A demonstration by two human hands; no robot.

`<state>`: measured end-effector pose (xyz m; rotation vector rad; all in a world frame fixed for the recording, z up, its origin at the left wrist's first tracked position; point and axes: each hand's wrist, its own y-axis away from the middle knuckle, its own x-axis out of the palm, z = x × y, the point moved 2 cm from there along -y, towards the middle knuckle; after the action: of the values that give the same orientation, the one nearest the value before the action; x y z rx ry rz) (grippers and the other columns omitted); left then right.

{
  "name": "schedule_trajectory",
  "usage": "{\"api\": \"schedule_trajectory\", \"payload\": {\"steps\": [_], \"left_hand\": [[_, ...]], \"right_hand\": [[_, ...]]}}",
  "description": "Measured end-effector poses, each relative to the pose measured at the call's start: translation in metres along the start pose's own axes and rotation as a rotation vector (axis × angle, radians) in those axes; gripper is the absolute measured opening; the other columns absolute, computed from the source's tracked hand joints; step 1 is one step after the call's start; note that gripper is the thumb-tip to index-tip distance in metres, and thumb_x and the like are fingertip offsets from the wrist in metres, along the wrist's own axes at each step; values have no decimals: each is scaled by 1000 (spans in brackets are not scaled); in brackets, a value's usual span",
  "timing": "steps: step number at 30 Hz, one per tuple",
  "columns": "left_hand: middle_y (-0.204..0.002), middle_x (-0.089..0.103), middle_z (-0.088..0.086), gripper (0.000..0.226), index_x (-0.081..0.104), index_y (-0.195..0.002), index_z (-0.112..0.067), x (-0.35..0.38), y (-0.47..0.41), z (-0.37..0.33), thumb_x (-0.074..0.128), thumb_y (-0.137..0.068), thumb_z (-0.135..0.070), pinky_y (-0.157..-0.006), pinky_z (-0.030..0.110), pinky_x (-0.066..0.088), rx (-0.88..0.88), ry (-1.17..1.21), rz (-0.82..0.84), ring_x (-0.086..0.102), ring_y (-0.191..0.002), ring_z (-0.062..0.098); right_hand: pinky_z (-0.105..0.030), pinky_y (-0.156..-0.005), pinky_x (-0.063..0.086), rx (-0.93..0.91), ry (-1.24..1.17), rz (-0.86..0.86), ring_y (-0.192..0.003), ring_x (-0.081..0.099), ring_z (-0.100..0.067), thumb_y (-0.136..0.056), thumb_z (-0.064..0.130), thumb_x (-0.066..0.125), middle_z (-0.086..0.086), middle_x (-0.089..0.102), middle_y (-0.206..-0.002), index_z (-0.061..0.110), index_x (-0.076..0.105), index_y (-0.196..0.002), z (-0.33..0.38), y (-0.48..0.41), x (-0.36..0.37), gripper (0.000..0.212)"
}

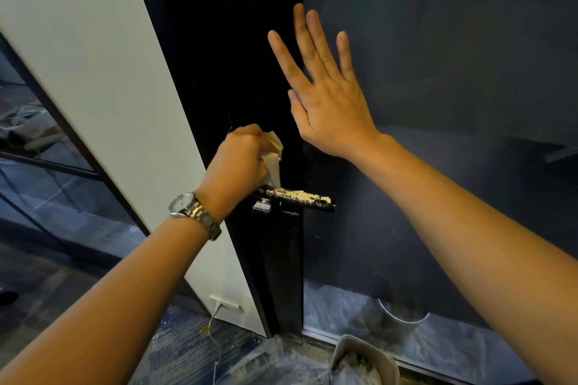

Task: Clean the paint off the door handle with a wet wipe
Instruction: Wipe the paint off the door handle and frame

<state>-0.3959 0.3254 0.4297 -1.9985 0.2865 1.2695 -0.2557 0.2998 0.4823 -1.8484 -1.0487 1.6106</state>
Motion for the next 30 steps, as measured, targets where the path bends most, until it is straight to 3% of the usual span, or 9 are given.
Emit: {"api": "schedule_trajectory", "payload": {"steps": [5,7,9,10,14,17,21,25,30], "left_hand": [[-99,66,22,23,65,-102,3,-10,4,8,55,-82,2,-52,1,42,-241,147,-116,52,-58,6],[-108,61,18,25,63,-105,1,-2,8,-5,55,-80,3,-62,7,43,-194,66,-72,61,-74,18],[-116,55,11,28,64,-107,-3,4,10,-13,56,-80,-1,-75,15,39,-77,-3,-19,56,-97,24],[-116,55,11,27,65,-107,-4,2,10,-11,57,-81,-2,-75,15,38,-59,-2,-11,55,-99,23],[-104,64,16,20,67,-101,-2,-11,2,7,57,-84,-5,-66,8,37,-130,80,-64,53,-81,15],[-103,63,13,21,67,-100,-4,-6,0,7,59,-82,-11,-70,16,42,-31,-19,113,58,-84,22],[-90,59,8,24,66,-99,-2,-17,-2,11,64,-80,-16,-75,20,37,-86,-111,305,49,-80,16],[-83,54,6,19,62,-100,0,-15,4,-5,56,-85,-12,-60,18,37,-93,-128,373,49,-71,16],[-86,54,-1,27,65,-108,-5,-23,4,-4,59,-86,-19,-66,18,40,-73,-40,489,47,-69,12]], "right_hand": [[-39,-113,-11,-1,-13,10,-144,6,-31,-92,20,35,-19,10,-155,14,15,-148,0,1,-1,60],[-41,-113,-10,-1,-12,13,-144,6,-31,-91,19,36,-19,10,-155,14,15,-148,0,1,-1,61],[-40,-113,-10,-1,-15,12,-144,6,-32,-91,19,36,-20,11,-155,14,15,-148,0,1,-1,62],[-41,-113,-10,-4,-16,15,-144,6,-32,-91,19,36,-20,10,-155,14,14,-148,1,1,-1,62],[-43,-114,-7,-6,-12,23,-144,6,-32,-91,20,35,-20,10,-155,14,14,-148,-1,1,-1,61],[-43,-114,-6,-7,-13,21,-144,7,-32,-91,20,36,-20,11,-155,14,15,-148,0,1,-1,61],[-43,-113,-7,-10,-3,23,-144,8,-33,-92,22,33,-20,12,-155,14,16,-148,-1,1,-1,59],[-40,-113,-12,-3,16,16,-144,7,-32,-91,22,33,-20,11,-155,14,15,-148,0,1,0,60],[-36,-111,-18,-10,8,12,-144,8,-33,-92,23,33,-21,12,-155,15,15,-148,0,1,0,60]]}}
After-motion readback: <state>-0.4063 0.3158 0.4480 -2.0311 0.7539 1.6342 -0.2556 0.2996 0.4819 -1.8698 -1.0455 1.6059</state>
